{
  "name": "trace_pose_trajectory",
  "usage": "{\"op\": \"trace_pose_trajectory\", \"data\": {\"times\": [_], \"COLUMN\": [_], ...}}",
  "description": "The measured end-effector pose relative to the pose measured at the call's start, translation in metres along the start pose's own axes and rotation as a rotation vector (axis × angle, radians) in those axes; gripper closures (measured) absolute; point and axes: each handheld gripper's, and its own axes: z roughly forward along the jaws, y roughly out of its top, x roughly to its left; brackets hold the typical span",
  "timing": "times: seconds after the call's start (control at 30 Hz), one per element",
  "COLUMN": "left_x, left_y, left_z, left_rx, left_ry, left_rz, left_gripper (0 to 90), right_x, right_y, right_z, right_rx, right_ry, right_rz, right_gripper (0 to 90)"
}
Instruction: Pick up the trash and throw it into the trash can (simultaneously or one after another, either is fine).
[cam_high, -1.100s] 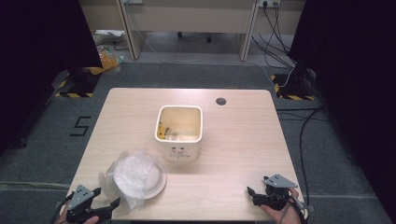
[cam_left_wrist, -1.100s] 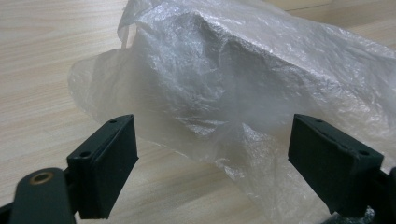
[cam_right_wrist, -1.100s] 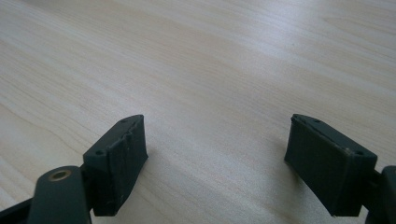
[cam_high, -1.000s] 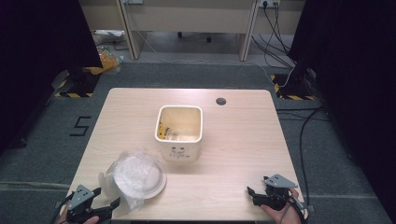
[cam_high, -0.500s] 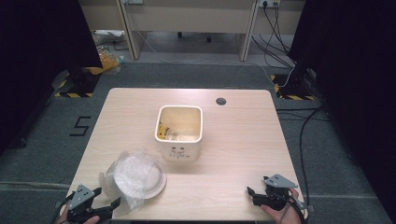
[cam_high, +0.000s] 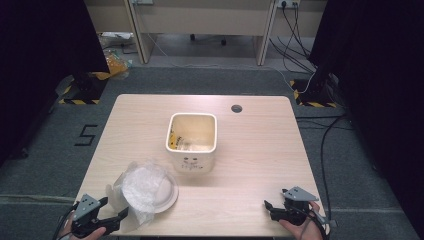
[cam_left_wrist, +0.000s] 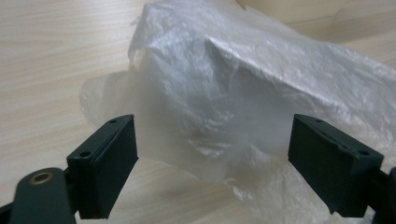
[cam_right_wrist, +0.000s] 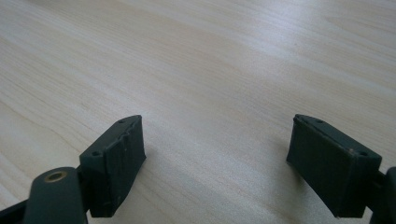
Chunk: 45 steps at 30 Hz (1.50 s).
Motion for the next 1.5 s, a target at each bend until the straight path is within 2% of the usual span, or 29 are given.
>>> {"op": "trace_pose_trajectory", "data": {"times": [0.07,0.2,0.37,0.47,0.67,0.87,1.1,1.2,1.23,1.27,1.3,1.33,1.5], "left_x": [0.003,0.012,0.016,0.017,0.019,0.023,0.035,0.044,0.052,0.052,0.060,0.063,0.070], "left_y": [0.005,0.012,0.019,0.030,0.041,0.050,0.063,0.064,0.061,0.061,0.057,0.054,0.043], "left_z": [-0.002,-0.001,0.002,0.004,0.015,0.017,0.017,0.021,0.025,0.025,0.029,0.032,0.044], "left_rx": [-0.011,-0.020,-0.017,-0.030,-0.017,-0.019,-0.006,0.014,0.019,0.019,0.029,0.032,0.061], "left_ry": [0.006,-0.002,0.008,0.003,0.000,0.002,0.023,0.095,0.119,0.119,0.121,0.128,0.125], "left_rz": [0.000,-0.028,-0.018,-0.023,-0.028,-0.030,-0.041,-0.038,-0.055,-0.055,-0.078,-0.088,-0.101], "left_gripper": [15.2,15.4,15.6,15.4,15.4,15.5,15.3,15.7,15.8,15.9,16.0,16.2,17.0], "right_x": [0.000,0.001,0.001,0.001,0.001,0.001,0.001,0.001,0.001,0.001,0.001,0.001,0.002], "right_y": [0.000,0.000,0.001,0.001,0.001,0.001,0.001,0.001,0.001,0.001,0.001,0.001,0.002], "right_z": [0.000,0.000,0.001,0.001,0.001,0.001,0.001,0.001,0.001,0.001,0.001,0.001,0.002], "right_rx": [0.001,0.006,0.006,0.007,0.007,0.007,0.009,0.009,0.009,0.009,0.009,0.009,0.014], "right_ry": [0.001,0.003,0.002,0.002,0.002,0.002,0.001,0.000,0.000,0.000,0.001,0.000,-0.003], "right_rz": [0.001,-0.001,-0.001,0.000,0.000,-0.003,-0.003,-0.005,-0.005,-0.005,-0.007,-0.008,0.001], "right_gripper": [18.2,17.1,16.8,16.6,16.6,16.2,15.8,15.8,15.8,15.8,15.7,15.7,15.3]}}
